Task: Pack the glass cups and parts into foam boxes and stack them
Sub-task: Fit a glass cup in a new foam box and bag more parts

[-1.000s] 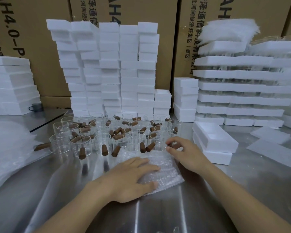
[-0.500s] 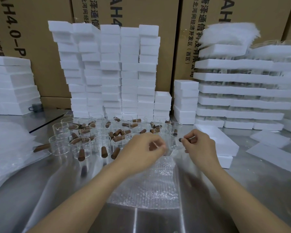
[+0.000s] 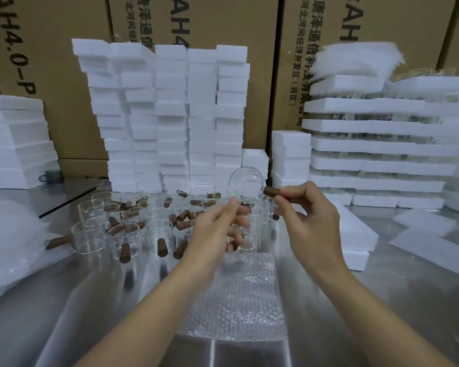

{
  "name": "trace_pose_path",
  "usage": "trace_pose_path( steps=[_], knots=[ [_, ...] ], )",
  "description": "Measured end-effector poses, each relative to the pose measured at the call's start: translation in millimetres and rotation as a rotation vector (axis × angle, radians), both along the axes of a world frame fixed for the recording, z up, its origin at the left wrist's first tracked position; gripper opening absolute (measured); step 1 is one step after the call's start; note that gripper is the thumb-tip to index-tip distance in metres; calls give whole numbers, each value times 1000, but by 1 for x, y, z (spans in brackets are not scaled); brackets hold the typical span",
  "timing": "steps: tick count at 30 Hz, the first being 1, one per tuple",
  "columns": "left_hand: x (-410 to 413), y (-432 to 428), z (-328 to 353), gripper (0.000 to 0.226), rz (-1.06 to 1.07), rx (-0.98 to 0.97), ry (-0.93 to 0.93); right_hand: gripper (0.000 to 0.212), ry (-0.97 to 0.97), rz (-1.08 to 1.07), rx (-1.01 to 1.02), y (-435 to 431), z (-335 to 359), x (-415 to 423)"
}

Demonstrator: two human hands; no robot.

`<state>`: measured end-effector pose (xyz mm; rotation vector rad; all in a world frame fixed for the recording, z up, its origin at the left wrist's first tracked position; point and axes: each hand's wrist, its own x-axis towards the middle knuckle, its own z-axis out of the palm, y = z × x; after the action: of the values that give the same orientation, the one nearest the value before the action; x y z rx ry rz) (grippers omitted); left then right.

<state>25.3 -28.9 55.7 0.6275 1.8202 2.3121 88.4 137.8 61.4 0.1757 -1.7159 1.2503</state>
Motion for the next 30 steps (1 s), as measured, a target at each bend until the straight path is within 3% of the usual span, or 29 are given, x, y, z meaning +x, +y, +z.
trace_pose_path(
  steps=[9, 14, 24, 30],
  knots=[
    [7, 0, 3, 17, 45, 43, 200, 19, 59, 139, -118, -4, 10, 4],
    [9, -1, 2, 20, 59, 39, 263, 17, 71, 184, -156, -4, 14, 5],
    [12, 0, 3, 19, 52, 30, 242, 18, 39, 268, -242, -3, 18, 8],
    [14, 1, 2, 31, 81, 67, 170, 21, -24, 300, -238, -7, 16, 6]
  ],
)
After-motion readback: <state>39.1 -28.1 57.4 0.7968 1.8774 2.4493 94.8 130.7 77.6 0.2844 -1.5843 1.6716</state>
